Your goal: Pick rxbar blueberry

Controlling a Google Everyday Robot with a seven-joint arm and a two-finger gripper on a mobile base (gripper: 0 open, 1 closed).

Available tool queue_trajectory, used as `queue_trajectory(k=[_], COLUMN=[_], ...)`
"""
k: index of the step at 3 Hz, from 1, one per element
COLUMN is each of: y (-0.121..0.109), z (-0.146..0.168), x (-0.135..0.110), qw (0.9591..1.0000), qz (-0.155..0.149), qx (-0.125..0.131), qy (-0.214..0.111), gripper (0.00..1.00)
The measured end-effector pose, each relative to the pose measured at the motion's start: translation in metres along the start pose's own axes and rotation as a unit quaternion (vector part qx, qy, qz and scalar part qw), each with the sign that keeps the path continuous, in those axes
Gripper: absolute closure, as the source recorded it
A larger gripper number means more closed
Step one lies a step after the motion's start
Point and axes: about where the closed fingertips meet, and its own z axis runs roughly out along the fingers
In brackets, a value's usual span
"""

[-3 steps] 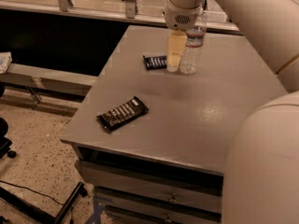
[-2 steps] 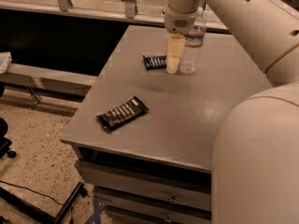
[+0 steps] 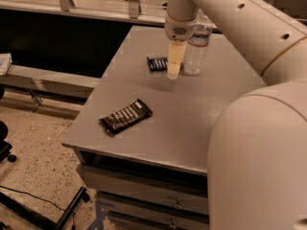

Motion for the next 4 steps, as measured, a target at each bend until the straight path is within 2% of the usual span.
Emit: queue_trajectory(k=[3,4], y=[0.017,0.020], z=[0.018,0.016], x=[-0.009,-0.014], qw=[0.9985,0.9975], qz=[0.030,0.024], qx=[0.004,0.013], qy=[0.044,0.066], gripper=[0.00,0.00])
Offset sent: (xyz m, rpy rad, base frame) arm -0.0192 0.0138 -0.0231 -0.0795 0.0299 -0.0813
